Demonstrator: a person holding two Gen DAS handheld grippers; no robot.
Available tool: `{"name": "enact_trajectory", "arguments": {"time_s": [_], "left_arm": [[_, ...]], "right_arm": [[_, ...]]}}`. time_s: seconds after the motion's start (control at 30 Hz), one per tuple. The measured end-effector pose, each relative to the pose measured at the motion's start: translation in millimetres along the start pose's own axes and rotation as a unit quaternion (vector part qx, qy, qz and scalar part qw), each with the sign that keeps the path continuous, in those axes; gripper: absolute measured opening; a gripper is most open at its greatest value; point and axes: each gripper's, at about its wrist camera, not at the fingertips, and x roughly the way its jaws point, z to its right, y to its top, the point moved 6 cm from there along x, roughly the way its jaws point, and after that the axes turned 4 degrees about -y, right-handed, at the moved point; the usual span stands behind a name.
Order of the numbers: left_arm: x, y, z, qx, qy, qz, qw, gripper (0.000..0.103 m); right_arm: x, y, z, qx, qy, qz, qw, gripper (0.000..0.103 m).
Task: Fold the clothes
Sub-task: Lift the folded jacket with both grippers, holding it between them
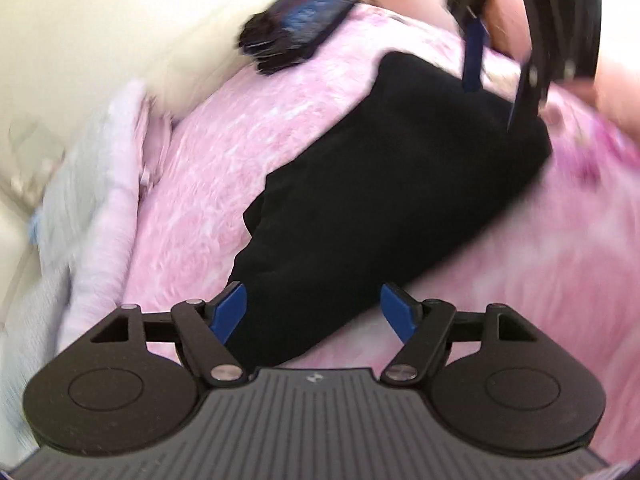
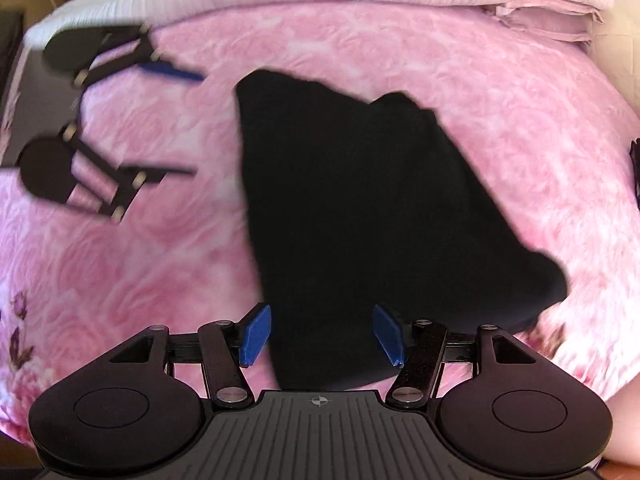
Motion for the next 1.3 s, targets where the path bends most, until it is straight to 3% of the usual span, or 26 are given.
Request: {"name": "enact_trajectory", "arguments": {"time_s": [0.17, 0.23, 0.4, 0.5, 0.6, 0.73, 0.77, 0.8, 0.83, 0.87, 0.93, 1.0, 1.1, 1.17, 1.3], "left_arm": [[29, -26, 15, 0.126, -0.012, -0.029, 0.9916, 0.071], [41, -32, 17, 0.164, -0.015, -0.034, 0.9857, 0.071], [80, -58, 21, 0.261, -0.026, -0.045, 0.964, 0.071], [93, -61, 17, 0.305, -0.014, -0.02, 0.952, 0.071], [103, -48, 9, 0.318, -0.001, -0.001, 0.9481, 0.065], [112, -36, 3, 0.327, -0.013, 0.008, 0.945, 0.068], [114, -34, 2, 0.329, -0.017, 0.01, 0.9441, 0.068], [116, -32, 1, 0.331, -0.021, 0.011, 0.9433, 0.065], [118, -30, 0, 0.333, -0.025, 0.013, 0.9423, 0.053], [120, -27, -1, 0.336, -0.03, 0.015, 0.9414, 0.047], [122, -22, -2, 0.337, -0.037, 0.019, 0.9407, 0.042], [118, -17, -1, 0.323, -0.039, 0.027, 0.9453, 0.041], [119, -18, 9, 0.317, -0.04, 0.021, 0.9475, 0.041], [115, -24, 16, 0.318, -0.032, 0.025, 0.9473, 0.043], [112, -32, 25, 0.342, 0.001, 0.042, 0.9386, 0.057]], "right_arm": [[18, -11, -45, -0.072, -0.048, 0.006, 0.996, 0.061], [32, -21, -58, -0.113, -0.091, 0.005, 0.989, 0.061], [61, -51, -76, -0.248, -0.206, 0.012, 0.947, 0.067], [66, -56, -73, -0.26, -0.238, 0.02, 0.936, 0.069], [74, -55, -62, -0.258, -0.255, 0.017, 0.932, 0.069], [88, -57, -53, -0.287, -0.257, 0.023, 0.923, 0.069], [87, -57, -50, -0.284, -0.247, 0.029, 0.926, 0.069], [83, -57, -45, -0.276, -0.239, 0.036, 0.93, 0.067], [78, -56, -41, -0.267, -0.231, 0.043, 0.935, 0.057], [69, -56, -36, -0.264, -0.231, 0.053, 0.935, 0.051], [53, -54, -27, -0.256, -0.236, 0.068, 0.935, 0.049], [42, -54, -17, -0.243, -0.241, 0.07, 0.937, 0.049], [44, -59, -21, -0.252, -0.255, 0.065, 0.931, 0.051], [54, -63, -29, -0.262, -0.274, 0.056, 0.924, 0.058], [82, -61, -40, -0.251, -0.313, 0.037, 0.915, 0.068]]}}
